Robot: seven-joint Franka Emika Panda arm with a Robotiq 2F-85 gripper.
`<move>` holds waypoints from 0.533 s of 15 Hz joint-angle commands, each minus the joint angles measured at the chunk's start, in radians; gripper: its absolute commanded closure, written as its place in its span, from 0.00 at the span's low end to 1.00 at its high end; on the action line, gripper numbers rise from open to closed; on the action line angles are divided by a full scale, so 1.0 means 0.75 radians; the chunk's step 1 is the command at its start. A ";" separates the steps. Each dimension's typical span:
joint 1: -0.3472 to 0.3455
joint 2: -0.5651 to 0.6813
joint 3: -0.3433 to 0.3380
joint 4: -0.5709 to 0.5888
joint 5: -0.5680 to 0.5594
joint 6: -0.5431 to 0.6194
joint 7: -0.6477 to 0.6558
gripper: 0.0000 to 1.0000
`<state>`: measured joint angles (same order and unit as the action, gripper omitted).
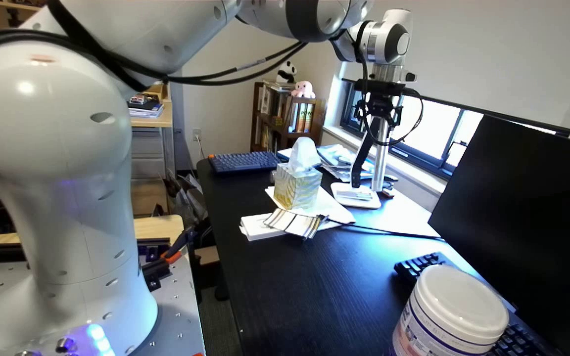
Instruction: Push the lamp downwards
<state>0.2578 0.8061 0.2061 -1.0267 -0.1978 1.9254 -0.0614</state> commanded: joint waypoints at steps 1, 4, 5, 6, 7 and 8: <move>-0.044 -0.181 0.006 -0.220 0.009 -0.051 -0.016 0.00; -0.058 -0.267 -0.065 -0.326 0.004 0.012 0.186 0.00; -0.065 -0.282 -0.086 -0.346 0.009 0.036 0.242 0.00; -0.065 -0.288 -0.110 -0.352 0.005 0.033 0.298 0.00; -0.064 -0.295 -0.132 -0.364 0.000 0.038 0.360 0.00; -0.041 -0.294 -0.180 -0.363 0.017 0.033 0.389 0.00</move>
<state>0.2166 0.6347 0.1230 -1.2218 -0.1999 1.9220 0.1313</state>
